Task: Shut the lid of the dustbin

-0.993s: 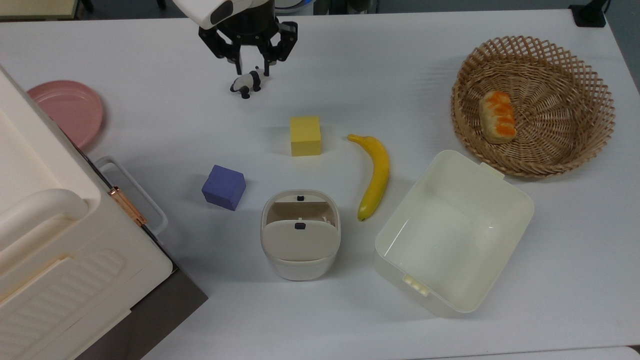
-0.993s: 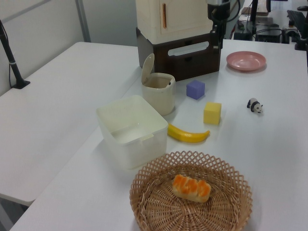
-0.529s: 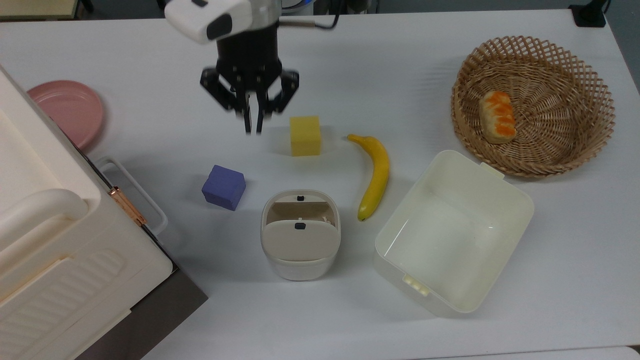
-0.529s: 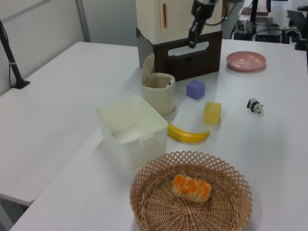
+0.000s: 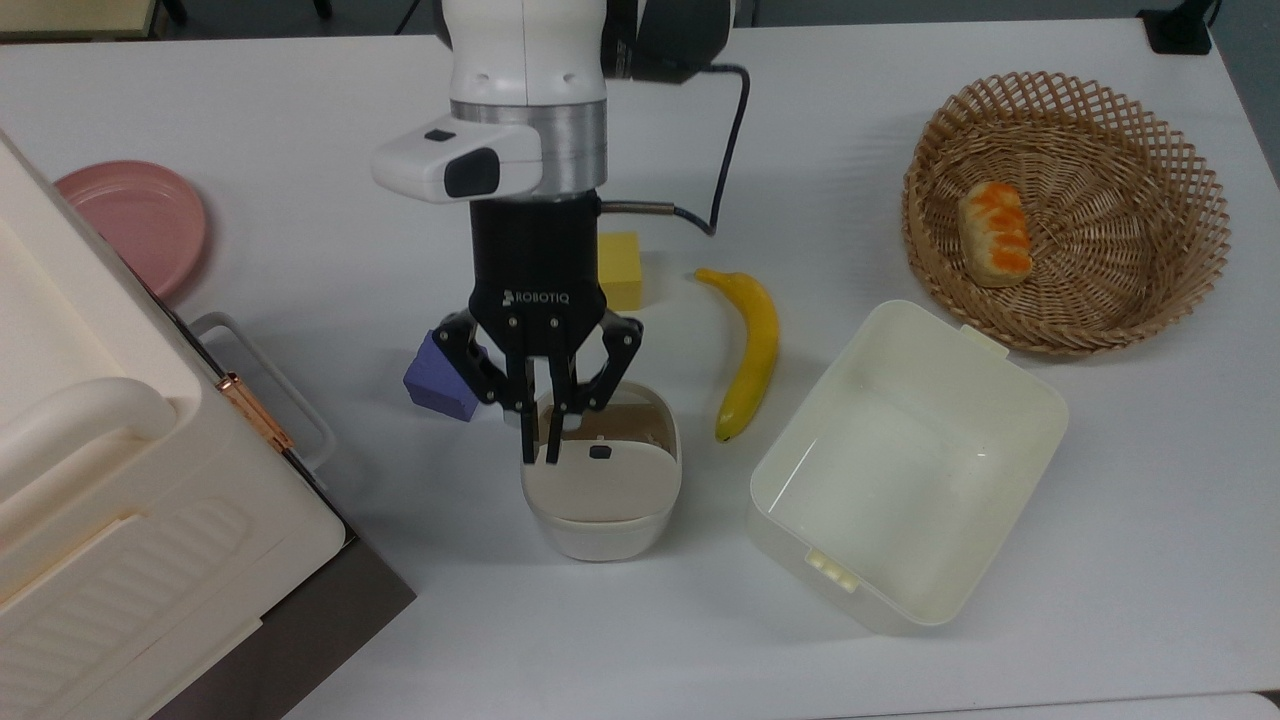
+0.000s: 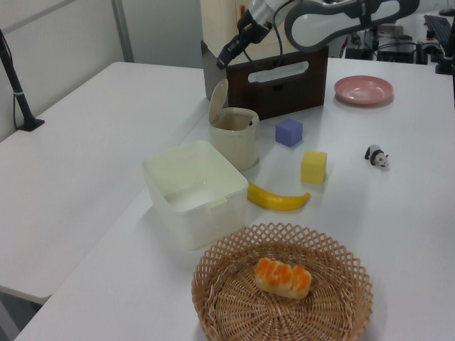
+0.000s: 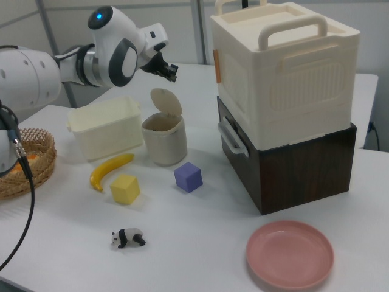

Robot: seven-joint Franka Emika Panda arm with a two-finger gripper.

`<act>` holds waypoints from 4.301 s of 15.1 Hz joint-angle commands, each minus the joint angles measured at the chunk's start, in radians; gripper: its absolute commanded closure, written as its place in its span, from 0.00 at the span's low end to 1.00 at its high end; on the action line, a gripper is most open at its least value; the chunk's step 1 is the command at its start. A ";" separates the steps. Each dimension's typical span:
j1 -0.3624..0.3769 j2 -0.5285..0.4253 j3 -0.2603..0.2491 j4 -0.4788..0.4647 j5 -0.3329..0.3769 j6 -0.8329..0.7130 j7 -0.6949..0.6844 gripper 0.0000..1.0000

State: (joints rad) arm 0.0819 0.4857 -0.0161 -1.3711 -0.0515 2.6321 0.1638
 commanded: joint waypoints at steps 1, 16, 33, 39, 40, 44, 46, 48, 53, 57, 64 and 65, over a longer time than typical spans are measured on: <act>0.028 0.059 -0.022 0.040 -0.028 0.068 0.036 0.85; 0.045 -0.004 -0.016 -0.083 -0.007 -0.363 -0.035 0.89; 0.058 0.021 -0.013 -0.088 -0.031 -0.362 -0.027 0.89; 0.050 -0.251 -0.012 -0.157 -0.008 -0.567 -0.032 0.88; 0.050 -0.286 -0.012 -0.176 -0.008 -0.608 -0.033 0.85; 0.024 -0.374 -0.013 -0.218 -0.007 -0.746 -0.123 0.33; 0.024 -0.383 -0.019 -0.218 -0.005 -0.790 -0.141 0.00; 0.024 -0.401 -0.022 -0.218 -0.005 -0.840 -0.145 0.00; 0.035 -0.403 -0.035 -0.218 -0.004 -0.908 -0.147 0.00; 0.030 -0.404 -0.035 -0.212 -0.001 -0.926 -0.147 0.00; 0.027 -0.404 -0.035 -0.207 -0.001 -0.928 -0.135 0.00; 0.027 -0.403 -0.035 -0.207 -0.001 -0.928 -0.133 0.00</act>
State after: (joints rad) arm 0.1048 0.1145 -0.0388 -1.5523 -0.0754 1.7187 0.0434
